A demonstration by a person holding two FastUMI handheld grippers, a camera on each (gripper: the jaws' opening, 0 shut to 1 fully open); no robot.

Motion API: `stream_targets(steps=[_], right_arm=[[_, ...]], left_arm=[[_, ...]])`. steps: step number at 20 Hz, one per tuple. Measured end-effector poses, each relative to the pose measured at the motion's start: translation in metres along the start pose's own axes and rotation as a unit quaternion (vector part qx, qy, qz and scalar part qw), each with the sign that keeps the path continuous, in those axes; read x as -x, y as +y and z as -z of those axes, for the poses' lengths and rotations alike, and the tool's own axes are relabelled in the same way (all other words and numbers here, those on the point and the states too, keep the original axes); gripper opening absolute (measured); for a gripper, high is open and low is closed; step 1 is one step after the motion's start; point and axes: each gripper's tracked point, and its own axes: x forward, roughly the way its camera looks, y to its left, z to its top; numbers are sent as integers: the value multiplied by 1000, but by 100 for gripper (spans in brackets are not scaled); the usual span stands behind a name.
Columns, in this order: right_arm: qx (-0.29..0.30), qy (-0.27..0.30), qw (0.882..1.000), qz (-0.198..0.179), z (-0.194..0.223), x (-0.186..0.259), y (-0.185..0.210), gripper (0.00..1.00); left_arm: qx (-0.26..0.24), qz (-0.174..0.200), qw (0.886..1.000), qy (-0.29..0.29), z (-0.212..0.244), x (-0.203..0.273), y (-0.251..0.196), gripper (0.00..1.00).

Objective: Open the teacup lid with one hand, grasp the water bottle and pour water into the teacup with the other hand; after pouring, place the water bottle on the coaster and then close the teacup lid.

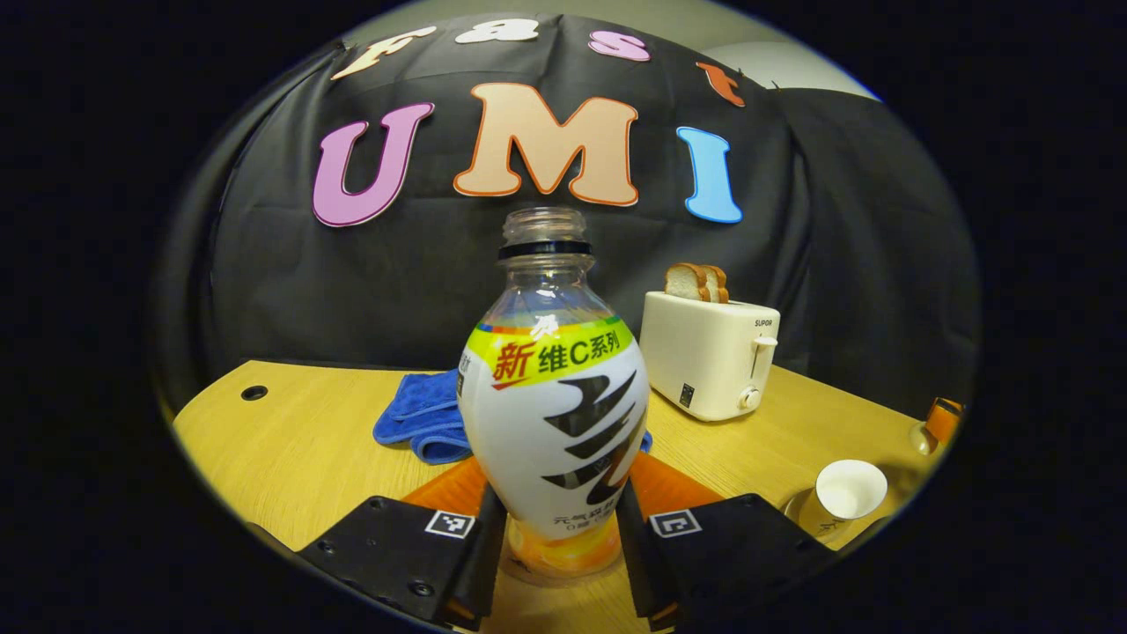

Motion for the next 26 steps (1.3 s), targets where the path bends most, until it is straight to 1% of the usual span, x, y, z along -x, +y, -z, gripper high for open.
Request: stream_targets(steps=[2, 4, 8, 10, 13, 14, 16, 17, 21, 24, 26], right_arm=[[0, 0, 1000, 0, 0, 0, 0, 31], [0, 0, 1000, 0, 0, 0, 0, 31], [0, 0, 1000, 3, 0, 0, -1, 31], [0, -1, 1000, 3, 0, 0, -1, 31], [0, -1, 1000, 3, 0, -1, -1, 31], [0, -1, 1000, 3, 0, -1, -1, 31], [0, -1, 1000, 3, 0, -1, -1, 31], [0, -1, 1000, 3, 0, 0, -1, 31], [0, 0, 1000, -6, 0, -1, 3, 31], [0, 1, 1000, -14, 1, -6, 8, 31], [-1, 1, 1000, -23, 1, -10, 16, 31]], left_arm=[[-1, -1, 1000, 5, 3, 1, 0, 60], [0, -1, 1000, 5, 4, 0, -2, 65], [1, -3, 1000, 17, 14, 1, 1, 72], [-7, -3, 1000, 15, 15, 3, 1, 75], [-20, 3, 1000, 10, 17, 8, -5, 86], [-25, 2, 1000, 9, 17, 9, -6, 88], [-28, 1, 1000, 12, 21, 11, -6, 90], [-29, 1, 1000, 11, 21, 14, -6, 94], [-34, -6, 999, -6, 16, 27, -4, 95], [-29, -19, 999, -36, 10, 44, -2, 95], [-39, -21, 998, -54, 7, 56, -3, 94]])
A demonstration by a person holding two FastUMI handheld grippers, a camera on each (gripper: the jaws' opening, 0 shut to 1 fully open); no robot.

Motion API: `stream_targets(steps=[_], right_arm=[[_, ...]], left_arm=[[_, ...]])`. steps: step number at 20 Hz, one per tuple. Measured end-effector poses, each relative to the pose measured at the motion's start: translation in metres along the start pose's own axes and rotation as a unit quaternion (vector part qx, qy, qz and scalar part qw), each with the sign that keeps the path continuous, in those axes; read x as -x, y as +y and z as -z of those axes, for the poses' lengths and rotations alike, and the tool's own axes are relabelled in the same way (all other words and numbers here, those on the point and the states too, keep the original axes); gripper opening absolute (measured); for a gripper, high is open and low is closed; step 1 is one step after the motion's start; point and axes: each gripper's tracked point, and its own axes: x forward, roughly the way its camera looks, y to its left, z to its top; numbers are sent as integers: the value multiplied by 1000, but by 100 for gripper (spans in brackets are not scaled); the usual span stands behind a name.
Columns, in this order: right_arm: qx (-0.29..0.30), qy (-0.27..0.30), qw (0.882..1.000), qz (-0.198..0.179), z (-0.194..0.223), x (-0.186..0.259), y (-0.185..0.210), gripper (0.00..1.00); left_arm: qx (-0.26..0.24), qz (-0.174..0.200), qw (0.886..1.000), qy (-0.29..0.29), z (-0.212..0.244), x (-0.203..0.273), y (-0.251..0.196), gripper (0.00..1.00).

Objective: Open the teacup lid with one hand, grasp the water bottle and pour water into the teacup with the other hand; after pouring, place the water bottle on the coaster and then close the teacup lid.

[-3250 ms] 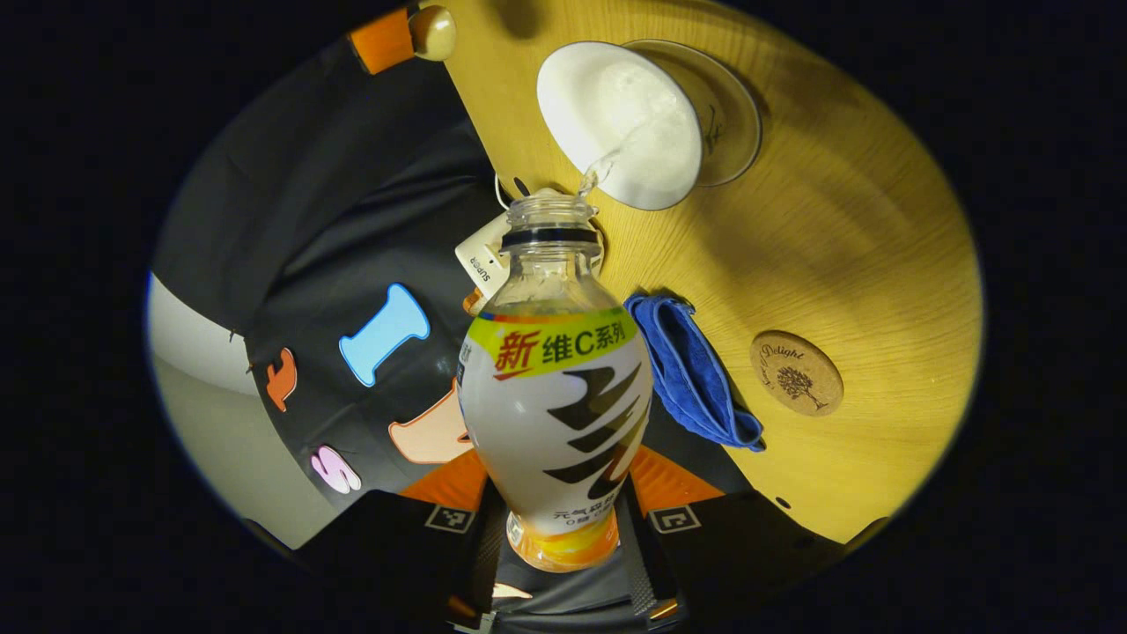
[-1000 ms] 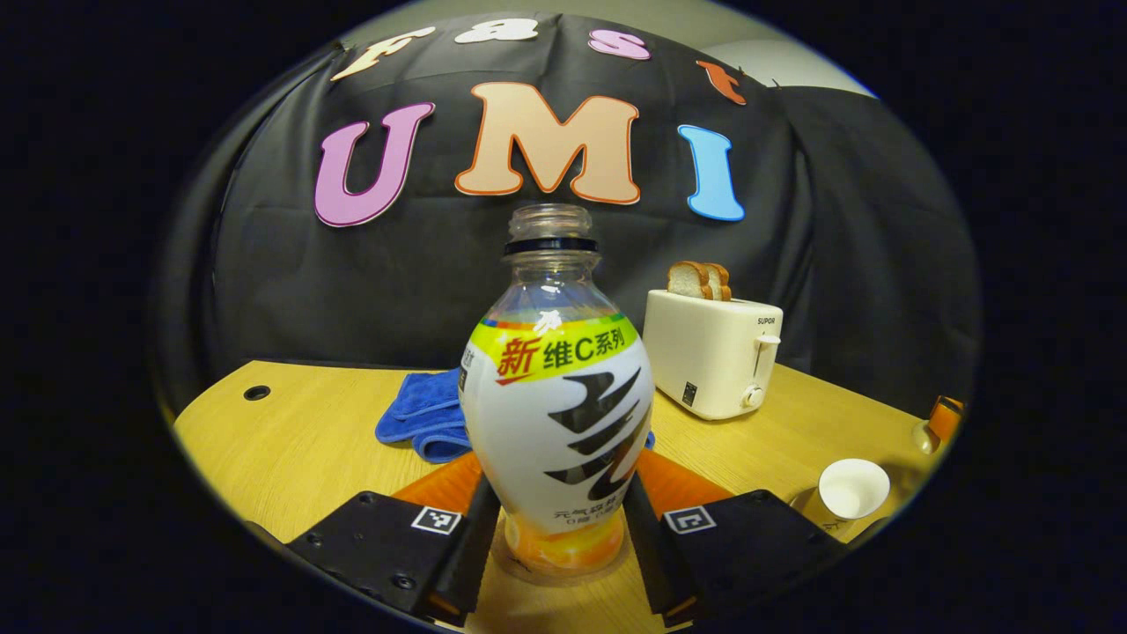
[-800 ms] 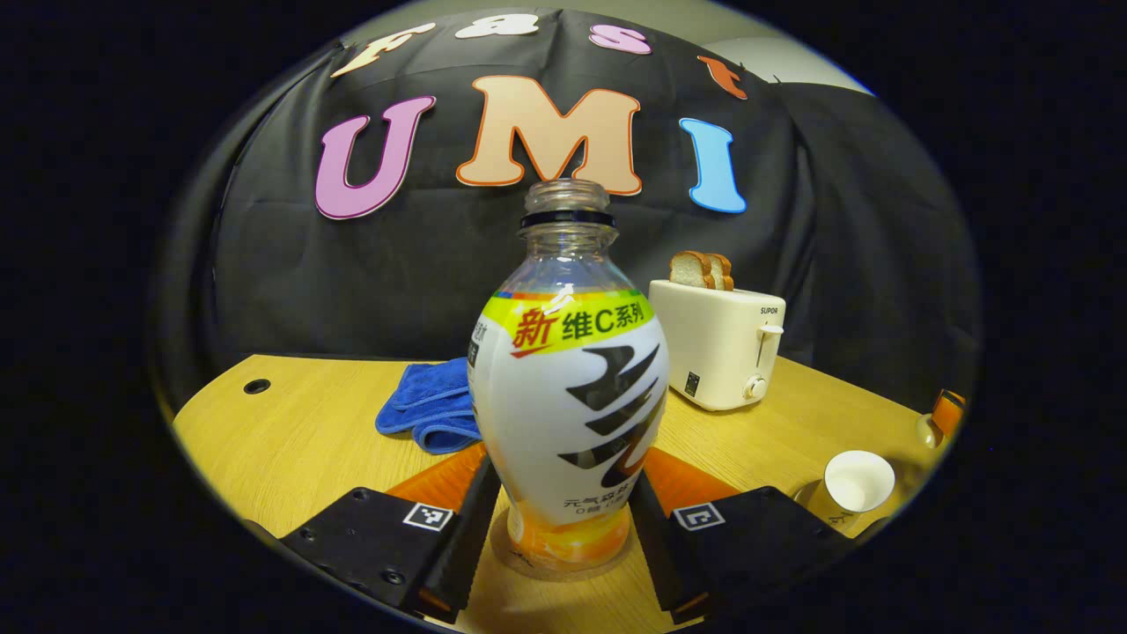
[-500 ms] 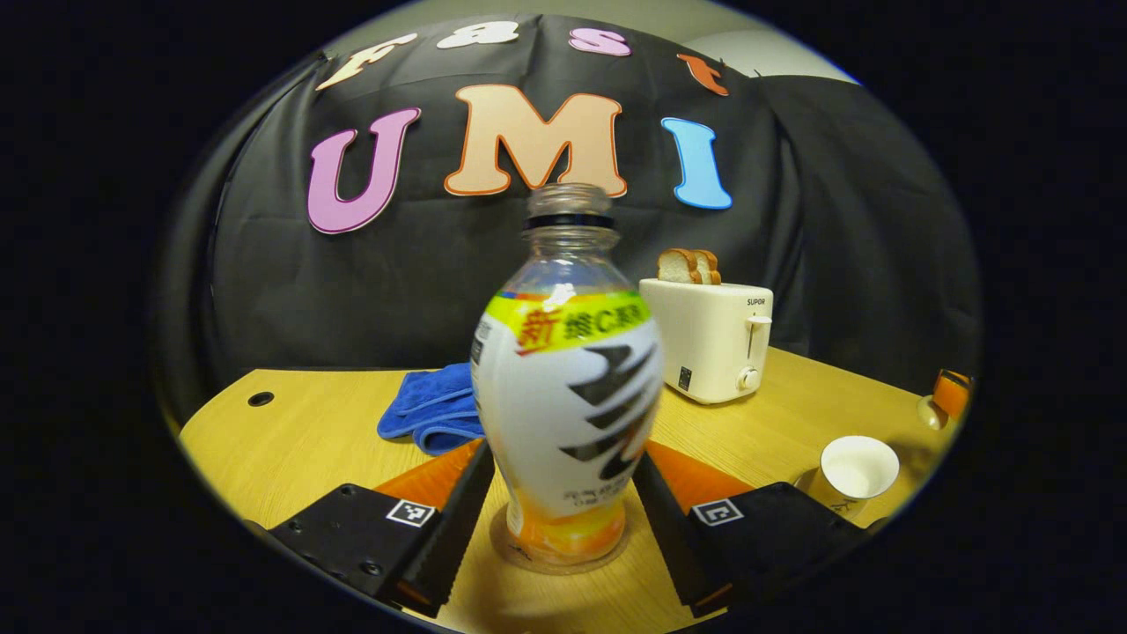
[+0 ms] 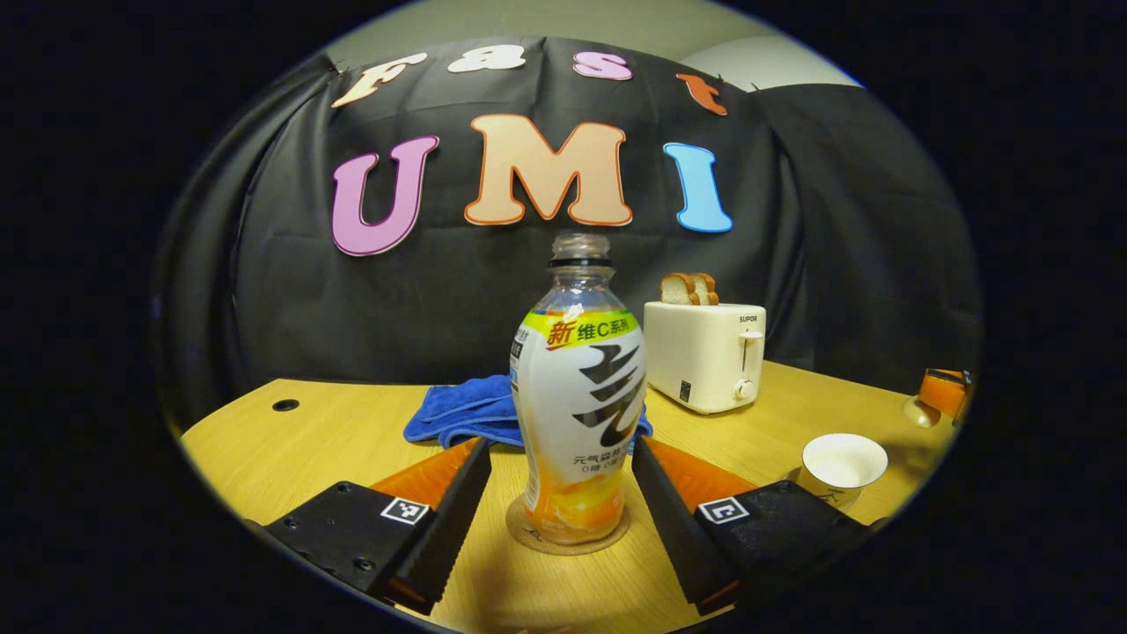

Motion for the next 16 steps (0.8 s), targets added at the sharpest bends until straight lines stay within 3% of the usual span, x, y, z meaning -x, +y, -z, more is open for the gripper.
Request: stream_targets(steps=[10, 16], right_arm=[[-1, 2, 997, -74, 2, -38, 66, 31], [-2, 6, 989, -148, 4, -47, 110, 31]], left_arm=[[-1, -31, 999, -34, -16, 64, 25, 94], [1, -71, 997, -35, -16, 103, 52, 94]])
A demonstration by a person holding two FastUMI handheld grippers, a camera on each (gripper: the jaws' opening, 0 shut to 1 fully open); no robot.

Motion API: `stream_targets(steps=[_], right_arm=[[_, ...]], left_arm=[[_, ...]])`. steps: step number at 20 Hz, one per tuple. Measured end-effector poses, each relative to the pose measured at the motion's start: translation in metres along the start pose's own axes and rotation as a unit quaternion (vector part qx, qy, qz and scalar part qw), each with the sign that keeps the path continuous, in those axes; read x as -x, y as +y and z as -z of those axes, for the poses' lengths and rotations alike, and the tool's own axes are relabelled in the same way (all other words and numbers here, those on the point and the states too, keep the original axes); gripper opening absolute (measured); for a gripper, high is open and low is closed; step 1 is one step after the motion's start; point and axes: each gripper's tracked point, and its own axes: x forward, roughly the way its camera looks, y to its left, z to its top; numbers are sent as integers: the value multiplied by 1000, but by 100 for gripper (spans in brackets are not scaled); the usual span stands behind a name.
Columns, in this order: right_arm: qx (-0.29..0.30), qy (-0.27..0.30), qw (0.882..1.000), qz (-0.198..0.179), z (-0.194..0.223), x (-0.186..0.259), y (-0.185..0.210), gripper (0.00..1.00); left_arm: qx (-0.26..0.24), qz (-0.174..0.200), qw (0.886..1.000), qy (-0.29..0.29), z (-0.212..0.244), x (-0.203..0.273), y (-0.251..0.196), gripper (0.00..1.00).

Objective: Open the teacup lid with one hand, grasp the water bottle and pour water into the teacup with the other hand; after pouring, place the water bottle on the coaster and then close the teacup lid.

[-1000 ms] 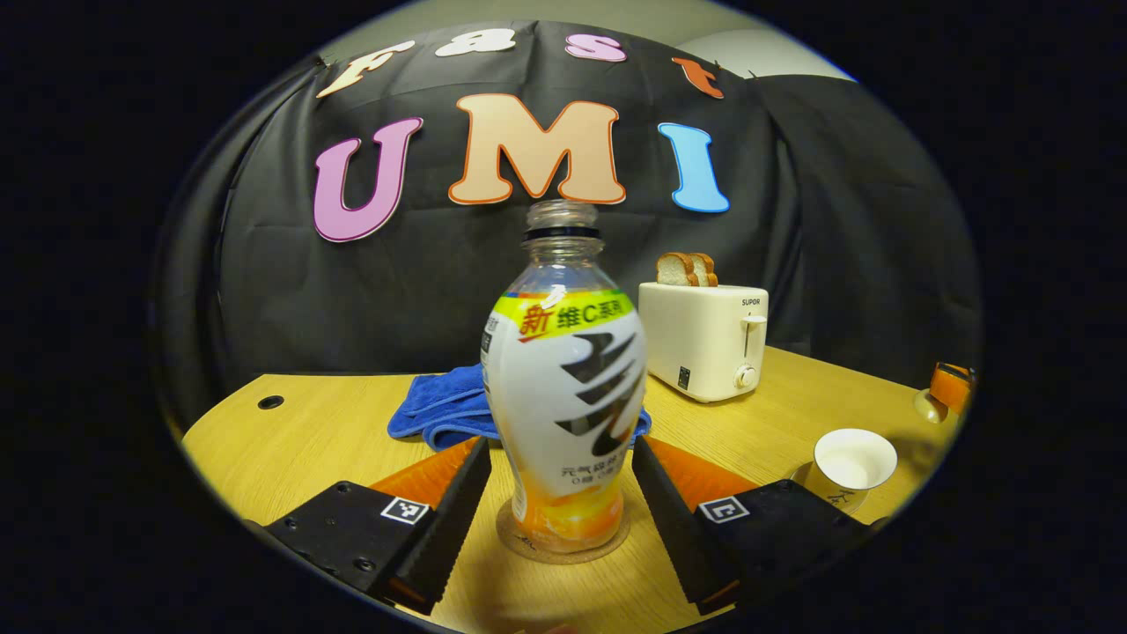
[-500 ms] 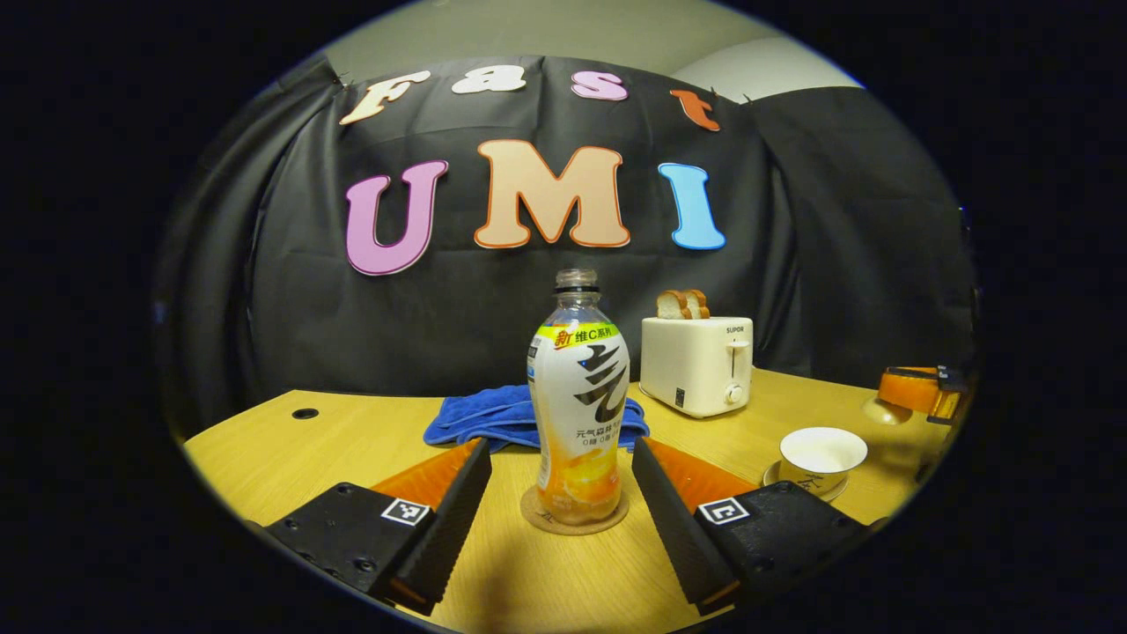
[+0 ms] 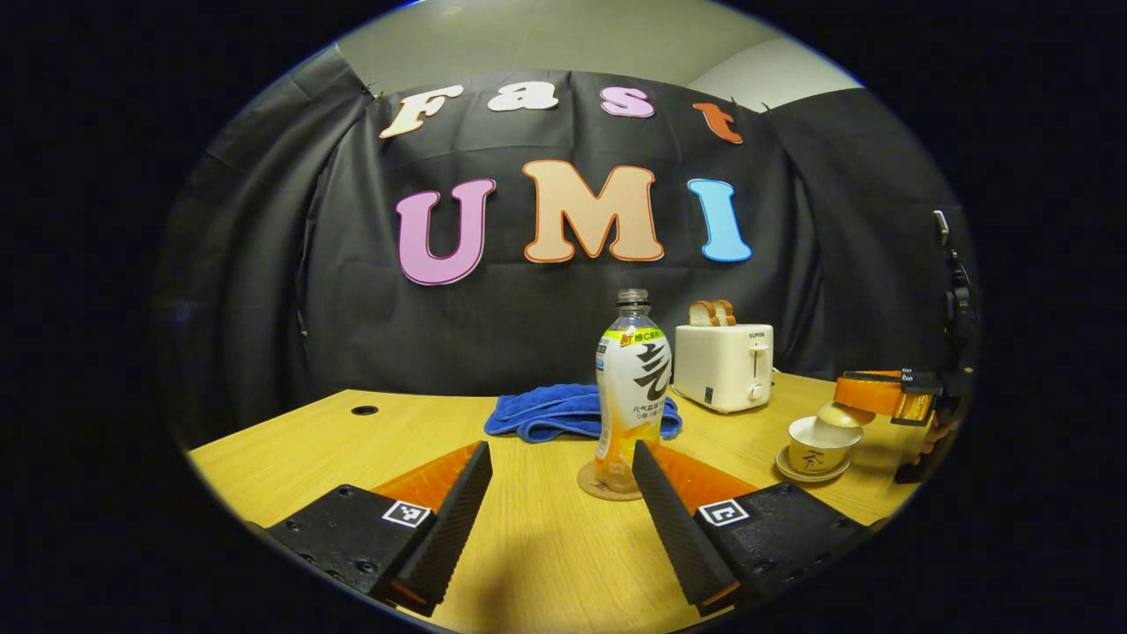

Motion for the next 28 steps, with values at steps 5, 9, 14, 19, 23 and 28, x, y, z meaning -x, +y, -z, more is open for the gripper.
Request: stream_targets(steps=[5, 9, 14, 19, 23, 28], right_arm=[[1, 9, 999, -38, 3, -5, 17, 31], [1, 24, 998, -51, 7, -6, 22, 31], [7, 67, 996, -52, 21, -11, 23, 31], [8, 75, 996, -47, 22, -11, 23, 34], [7, 79, 996, -32, 24, -10, 18, 63], [2, 38, 999, -24, 11, 2, 15, 100]], left_arm=[[-1, -13, 1000, 0, 0, 9, 9, 94], [-2, -23, 1000, 1, 0, 11, 12, 94], [-2, -23, 1000, 2, -1, 11, 11, 94], [-2, -23, 1000, 2, -1, 10, 12, 94], [-2, -23, 1000, 1, 0, 11, 12, 94], [-2, -25, 1000, 1, -1, 12, 12, 94]])
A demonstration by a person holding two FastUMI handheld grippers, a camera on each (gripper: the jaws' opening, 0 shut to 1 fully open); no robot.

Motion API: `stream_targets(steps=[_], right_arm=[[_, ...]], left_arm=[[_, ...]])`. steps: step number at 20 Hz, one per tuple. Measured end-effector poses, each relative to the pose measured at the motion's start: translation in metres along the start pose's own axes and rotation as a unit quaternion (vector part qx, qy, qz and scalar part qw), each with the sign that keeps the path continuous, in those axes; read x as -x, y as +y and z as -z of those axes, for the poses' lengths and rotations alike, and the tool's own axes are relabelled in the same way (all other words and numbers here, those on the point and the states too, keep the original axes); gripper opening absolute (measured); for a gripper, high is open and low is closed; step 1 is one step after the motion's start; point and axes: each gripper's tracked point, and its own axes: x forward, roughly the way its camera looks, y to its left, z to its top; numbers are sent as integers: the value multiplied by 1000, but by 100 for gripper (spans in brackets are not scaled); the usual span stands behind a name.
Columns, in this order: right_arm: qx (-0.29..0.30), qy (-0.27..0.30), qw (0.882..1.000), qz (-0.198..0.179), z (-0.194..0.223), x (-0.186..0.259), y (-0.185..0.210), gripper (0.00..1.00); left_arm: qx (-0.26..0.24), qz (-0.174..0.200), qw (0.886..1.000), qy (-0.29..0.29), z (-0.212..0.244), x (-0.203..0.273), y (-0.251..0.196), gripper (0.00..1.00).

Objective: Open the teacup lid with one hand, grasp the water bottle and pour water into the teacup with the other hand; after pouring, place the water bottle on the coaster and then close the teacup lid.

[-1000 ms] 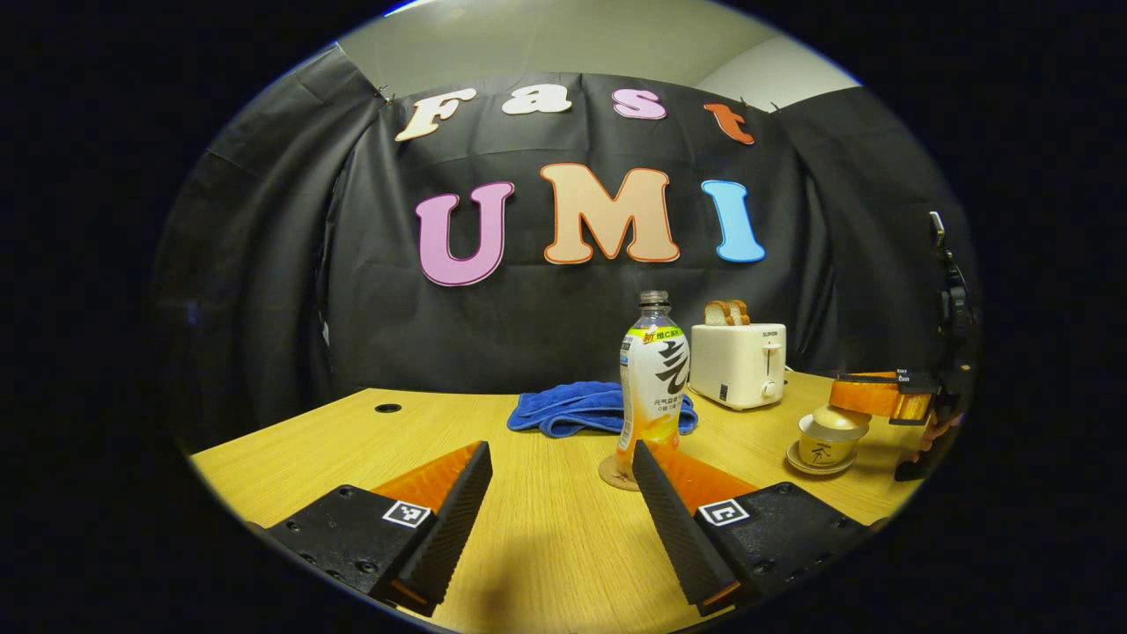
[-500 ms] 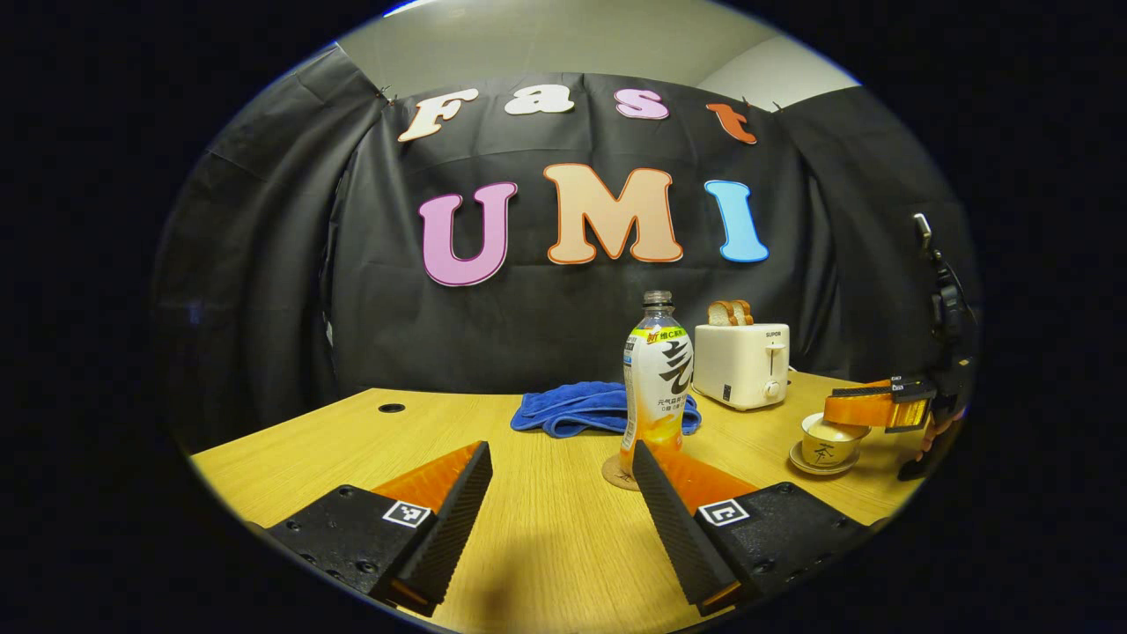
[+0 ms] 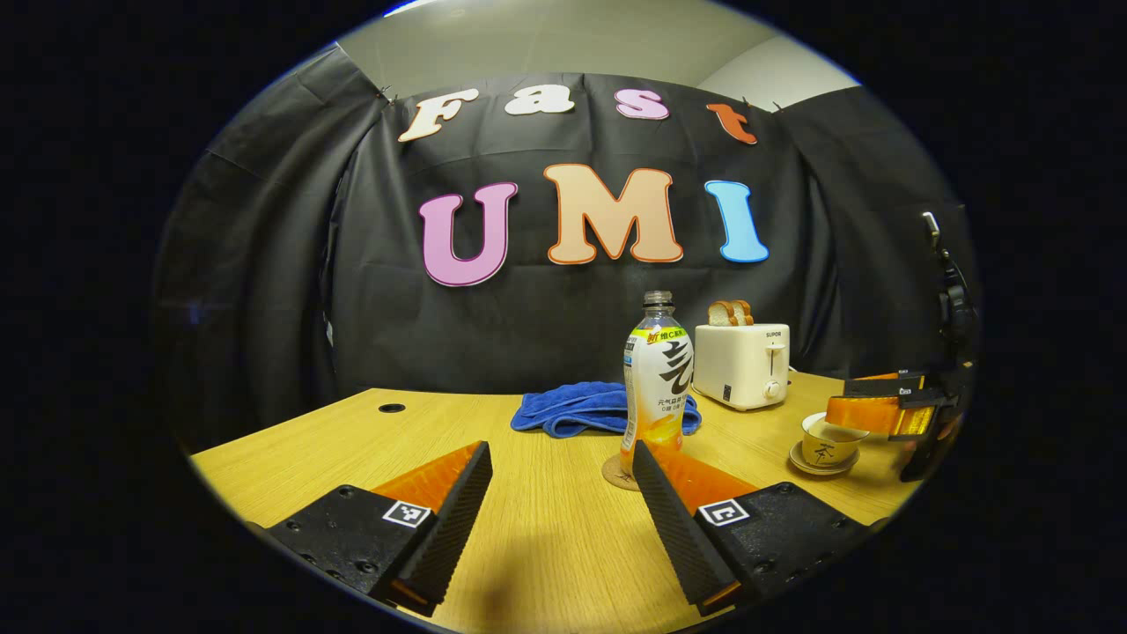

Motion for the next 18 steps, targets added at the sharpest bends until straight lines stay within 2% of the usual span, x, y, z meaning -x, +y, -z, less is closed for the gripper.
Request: stream_targets(steps=[6, 9, 18], right_arm=[[-1, -42, 999, 27, -10, 26, -8, 99], [-2, -43, 998, 43, -9, 35, -15, 98], [-5, -48, 988, 150, -9, 70, -63, 96]], left_arm=[[0, -7, 1000, 0, 1, 1, 2, 94], [0, -11, 1000, 1, 0, 3, 4, 94], [0, -41, 999, 1, 0, 10, 15, 94]])
